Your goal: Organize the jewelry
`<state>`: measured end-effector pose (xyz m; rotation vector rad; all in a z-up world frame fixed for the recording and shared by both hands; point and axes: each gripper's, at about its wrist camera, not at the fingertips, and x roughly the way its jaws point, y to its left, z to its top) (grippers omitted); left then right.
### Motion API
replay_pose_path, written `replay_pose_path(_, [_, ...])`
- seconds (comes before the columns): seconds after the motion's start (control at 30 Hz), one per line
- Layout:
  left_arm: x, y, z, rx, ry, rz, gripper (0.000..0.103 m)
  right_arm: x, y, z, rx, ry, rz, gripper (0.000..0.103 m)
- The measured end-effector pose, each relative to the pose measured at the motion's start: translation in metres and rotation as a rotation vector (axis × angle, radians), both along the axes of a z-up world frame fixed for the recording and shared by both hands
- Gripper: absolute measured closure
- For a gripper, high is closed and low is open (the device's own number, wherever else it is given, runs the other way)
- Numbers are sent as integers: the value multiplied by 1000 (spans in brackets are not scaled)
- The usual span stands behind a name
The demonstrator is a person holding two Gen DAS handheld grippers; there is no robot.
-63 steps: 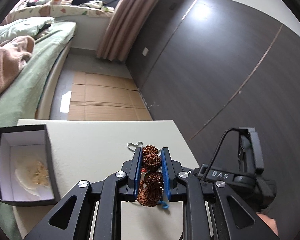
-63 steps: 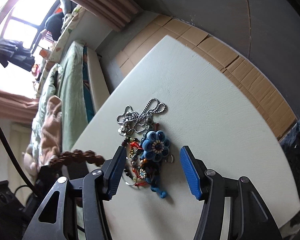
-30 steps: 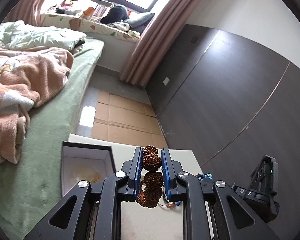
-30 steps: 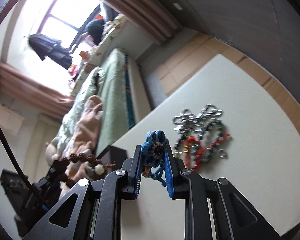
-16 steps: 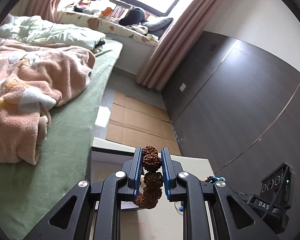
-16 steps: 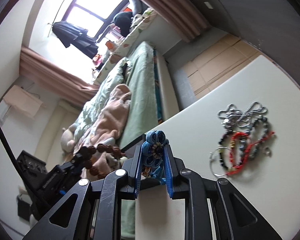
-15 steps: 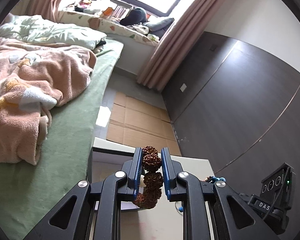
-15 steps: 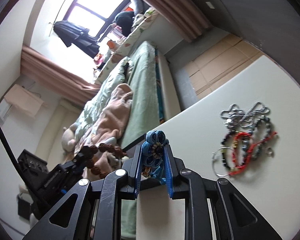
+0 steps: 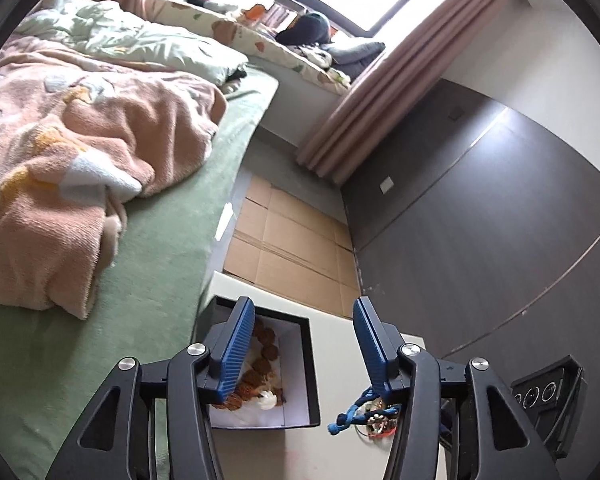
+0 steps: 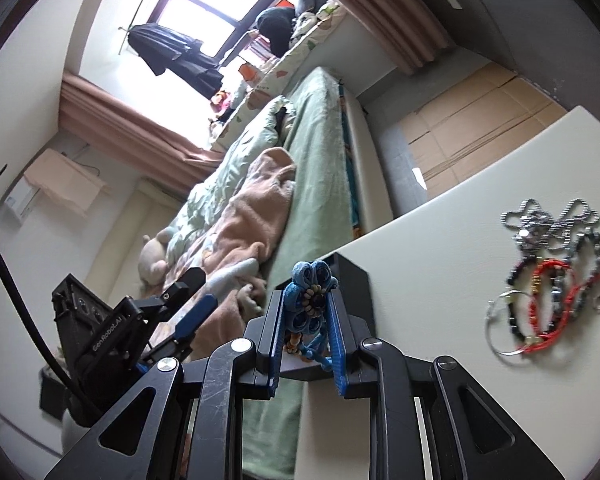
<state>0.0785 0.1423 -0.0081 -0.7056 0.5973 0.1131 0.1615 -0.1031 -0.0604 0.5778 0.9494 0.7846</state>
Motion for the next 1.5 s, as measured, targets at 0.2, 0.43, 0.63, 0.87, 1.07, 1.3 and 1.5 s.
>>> replay_pose_path(0.2, [-3,7,1,-9,-4,20,50,2,25,-4,9,-7,38,81])
replay_pose_path(0.43, [-3,6,0,1,8,16,33,2,44,-10,-26,7,84,43])
replay_pose_path(0.63, [0,-3,-1,4,7,4,23,-1,15,-6,-64,8,30,42])
replay_pose_path(0.87, [7,-29,-6,41,27,-36,23,-2,-27,-1,-124,39,-63,42])
replay_pose_path(1.07, [10,-64,-4,105,9,-66,20,2,-67,2,-142,67,-134,33])
replay_pose_path(1.3, [19,-110,-5,169,-3,-131,5,0,-103,5,-177,71,-180,13])
replay_pose_path(1.5, [29,-143,-18,214,36,-202,4,5,-135,-1,-240,96,-226,5])
